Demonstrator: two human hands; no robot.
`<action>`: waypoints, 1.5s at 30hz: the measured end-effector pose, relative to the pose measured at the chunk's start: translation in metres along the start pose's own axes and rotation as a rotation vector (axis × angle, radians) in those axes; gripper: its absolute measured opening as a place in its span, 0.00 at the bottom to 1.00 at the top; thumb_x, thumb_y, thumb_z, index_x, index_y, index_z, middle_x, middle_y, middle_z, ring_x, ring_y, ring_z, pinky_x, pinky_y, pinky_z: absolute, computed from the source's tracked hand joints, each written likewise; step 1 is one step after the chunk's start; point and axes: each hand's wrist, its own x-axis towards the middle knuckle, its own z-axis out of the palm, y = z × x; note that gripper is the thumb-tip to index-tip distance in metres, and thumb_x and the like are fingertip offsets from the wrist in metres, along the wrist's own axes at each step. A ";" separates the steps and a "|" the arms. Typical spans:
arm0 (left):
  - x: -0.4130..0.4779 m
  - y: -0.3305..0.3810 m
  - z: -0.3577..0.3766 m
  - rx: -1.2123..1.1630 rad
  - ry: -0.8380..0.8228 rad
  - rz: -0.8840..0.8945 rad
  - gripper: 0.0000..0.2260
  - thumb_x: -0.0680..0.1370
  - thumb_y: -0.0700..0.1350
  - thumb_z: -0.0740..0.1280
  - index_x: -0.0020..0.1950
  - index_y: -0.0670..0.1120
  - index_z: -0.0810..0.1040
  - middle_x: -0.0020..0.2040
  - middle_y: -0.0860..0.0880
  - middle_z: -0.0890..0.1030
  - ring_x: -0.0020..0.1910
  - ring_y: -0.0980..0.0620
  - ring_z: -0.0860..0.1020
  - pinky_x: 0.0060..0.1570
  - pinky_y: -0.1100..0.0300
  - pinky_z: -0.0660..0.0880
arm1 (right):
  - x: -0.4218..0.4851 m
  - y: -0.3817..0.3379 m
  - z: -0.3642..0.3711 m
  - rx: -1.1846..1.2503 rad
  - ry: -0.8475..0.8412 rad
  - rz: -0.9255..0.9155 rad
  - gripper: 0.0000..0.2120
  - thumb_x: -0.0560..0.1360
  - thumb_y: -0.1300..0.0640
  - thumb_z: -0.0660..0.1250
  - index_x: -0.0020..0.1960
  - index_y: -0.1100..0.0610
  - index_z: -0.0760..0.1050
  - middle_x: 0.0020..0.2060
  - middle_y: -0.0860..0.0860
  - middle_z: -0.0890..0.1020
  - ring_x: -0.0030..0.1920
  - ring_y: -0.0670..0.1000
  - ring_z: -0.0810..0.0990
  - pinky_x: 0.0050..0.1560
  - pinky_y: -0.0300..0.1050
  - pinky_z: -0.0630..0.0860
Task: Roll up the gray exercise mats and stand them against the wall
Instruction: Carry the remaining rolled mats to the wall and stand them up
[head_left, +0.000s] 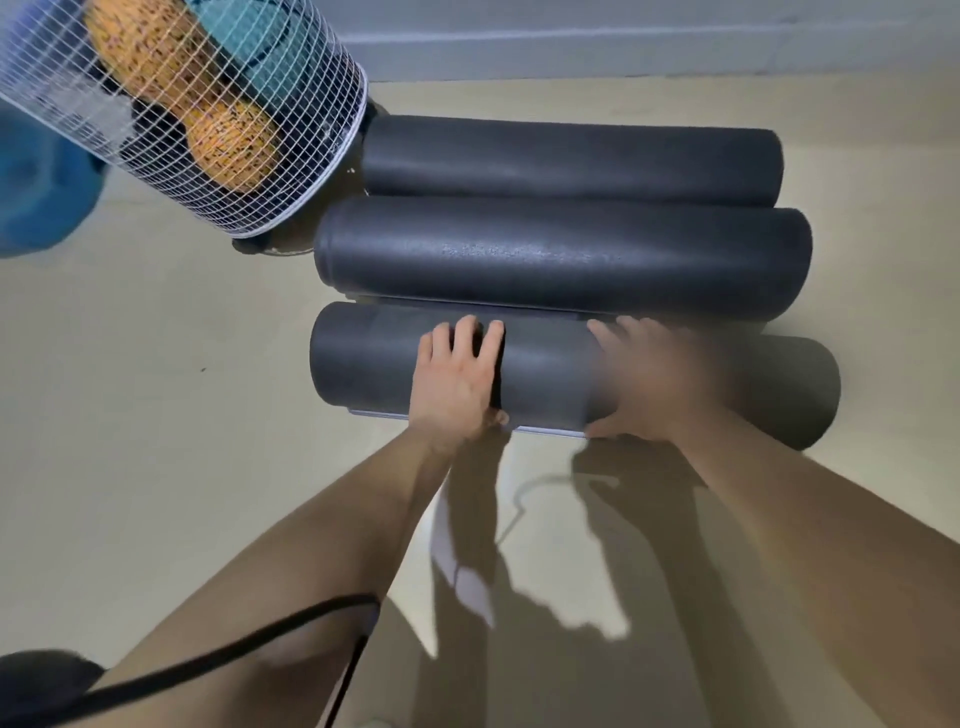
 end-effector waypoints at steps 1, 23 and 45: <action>0.002 -0.001 0.001 -0.009 0.010 0.011 0.50 0.62 0.66 0.79 0.77 0.48 0.63 0.67 0.44 0.69 0.61 0.39 0.69 0.64 0.48 0.67 | 0.003 0.000 0.002 -0.011 0.004 0.010 0.64 0.57 0.26 0.75 0.83 0.43 0.48 0.80 0.52 0.60 0.79 0.57 0.58 0.76 0.64 0.55; 0.003 -0.089 0.031 -0.736 0.121 -0.983 0.63 0.65 0.70 0.77 0.83 0.39 0.48 0.78 0.35 0.61 0.77 0.34 0.60 0.78 0.46 0.58 | -0.037 0.077 0.035 0.724 0.337 0.933 0.59 0.70 0.27 0.69 0.83 0.59 0.46 0.79 0.64 0.56 0.76 0.68 0.61 0.71 0.65 0.69; 0.006 -0.081 0.039 -0.614 0.102 -0.918 0.54 0.71 0.70 0.72 0.84 0.47 0.47 0.83 0.36 0.46 0.80 0.31 0.49 0.76 0.37 0.53 | 0.020 0.014 -0.020 0.094 -0.091 -0.027 0.49 0.71 0.22 0.61 0.82 0.49 0.56 0.78 0.54 0.62 0.76 0.59 0.61 0.75 0.57 0.61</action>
